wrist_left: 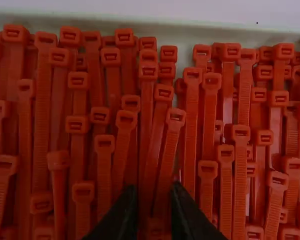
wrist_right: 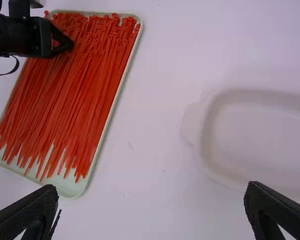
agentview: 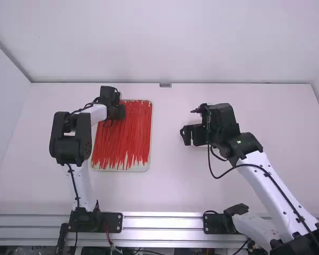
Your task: Fasten the cable tie
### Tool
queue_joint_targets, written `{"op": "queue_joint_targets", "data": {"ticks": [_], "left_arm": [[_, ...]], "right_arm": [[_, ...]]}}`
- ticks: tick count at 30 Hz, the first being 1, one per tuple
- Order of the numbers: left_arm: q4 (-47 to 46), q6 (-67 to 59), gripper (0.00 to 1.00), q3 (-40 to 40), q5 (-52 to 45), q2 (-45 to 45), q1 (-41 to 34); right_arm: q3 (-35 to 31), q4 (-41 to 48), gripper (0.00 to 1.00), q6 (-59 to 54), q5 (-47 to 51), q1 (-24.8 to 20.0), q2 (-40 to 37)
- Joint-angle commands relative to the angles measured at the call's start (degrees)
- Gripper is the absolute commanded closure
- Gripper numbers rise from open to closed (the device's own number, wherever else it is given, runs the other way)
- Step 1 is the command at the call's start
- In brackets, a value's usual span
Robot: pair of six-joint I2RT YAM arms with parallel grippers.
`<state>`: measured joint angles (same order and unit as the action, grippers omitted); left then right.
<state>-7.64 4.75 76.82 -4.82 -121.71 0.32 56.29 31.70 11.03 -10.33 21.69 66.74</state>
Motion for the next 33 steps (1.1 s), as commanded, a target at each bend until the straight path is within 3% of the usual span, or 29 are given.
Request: {"op": "queue_joint_targets", "data": {"ticks": [1,33], "left_arm": [[-0.63,-0.07,0.84,-0.59,-0.09,-0.79,-0.24],[-2.91,0.37,0.93,1.40,-0.15,-0.76,-0.07]], "right_arm": [[2.14,0.24,0.01,0.26,-0.11,0.11,0.44],[2.14,0.24,0.01,0.28,-0.13,0.11,0.44]]}}
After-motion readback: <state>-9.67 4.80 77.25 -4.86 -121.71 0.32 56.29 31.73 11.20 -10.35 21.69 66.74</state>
